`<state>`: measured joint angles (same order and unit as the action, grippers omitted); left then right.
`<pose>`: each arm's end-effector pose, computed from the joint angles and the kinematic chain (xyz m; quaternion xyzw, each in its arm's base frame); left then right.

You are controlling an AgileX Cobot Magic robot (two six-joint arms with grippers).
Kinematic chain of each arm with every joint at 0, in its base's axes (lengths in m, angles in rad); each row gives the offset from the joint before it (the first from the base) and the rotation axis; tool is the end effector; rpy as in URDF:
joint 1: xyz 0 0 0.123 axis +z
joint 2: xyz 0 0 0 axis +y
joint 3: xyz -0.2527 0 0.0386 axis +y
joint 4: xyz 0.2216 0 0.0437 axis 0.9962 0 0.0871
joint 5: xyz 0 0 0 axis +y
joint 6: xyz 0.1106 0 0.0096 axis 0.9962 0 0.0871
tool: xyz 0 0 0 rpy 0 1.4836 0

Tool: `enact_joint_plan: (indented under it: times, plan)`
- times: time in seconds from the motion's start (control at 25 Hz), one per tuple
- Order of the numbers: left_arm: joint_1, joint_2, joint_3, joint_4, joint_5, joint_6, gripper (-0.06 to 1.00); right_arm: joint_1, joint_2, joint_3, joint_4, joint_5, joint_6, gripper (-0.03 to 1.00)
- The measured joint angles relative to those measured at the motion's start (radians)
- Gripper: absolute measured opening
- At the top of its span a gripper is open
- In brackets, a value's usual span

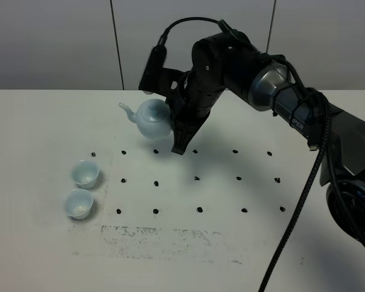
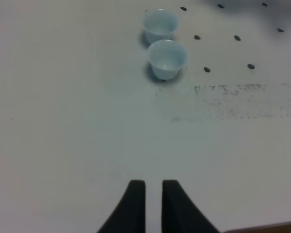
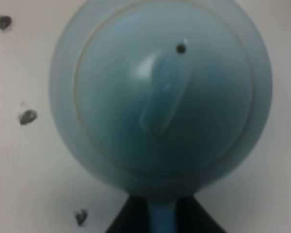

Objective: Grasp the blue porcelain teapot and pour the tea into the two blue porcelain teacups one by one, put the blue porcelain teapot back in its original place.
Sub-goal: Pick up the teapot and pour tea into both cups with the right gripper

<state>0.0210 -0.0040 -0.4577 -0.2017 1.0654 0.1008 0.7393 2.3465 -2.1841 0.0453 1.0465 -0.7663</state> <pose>0.0220 -0.0190 0.2452 0.0365 0.8591 -0.0700 0.5057 0.3506 0.3255 0.1837 -0.6615 0.7158 0.0186 0.2229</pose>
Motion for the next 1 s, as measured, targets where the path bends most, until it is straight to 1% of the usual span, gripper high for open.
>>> enact_joint_plan:
  times: [0.16,0.28,0.52,0.72,1.0]
  plan:
    - [0.000,0.000,0.000,0.000,0.000,0.000,0.11,0.029,0.007,-0.004,-0.045,0.000,-0.043,0.04]
    - [0.000,0.000,0.000,0.000,0.000,0.000,0.11,0.044,0.010,-0.004,-0.108,0.000,-0.046,0.04]
    - [0.000,0.000,0.000,0.000,0.000,0.000,0.11,0.067,0.014,-0.004,-0.183,-0.008,-0.046,0.04]
    - [0.000,0.000,0.000,0.000,0.000,0.000,0.11,0.108,0.025,-0.004,-0.194,-0.012,-0.046,0.04]
    - [0.000,0.000,0.000,0.000,0.000,0.000,0.11,0.161,0.037,-0.004,-0.211,-0.064,-0.046,0.04]
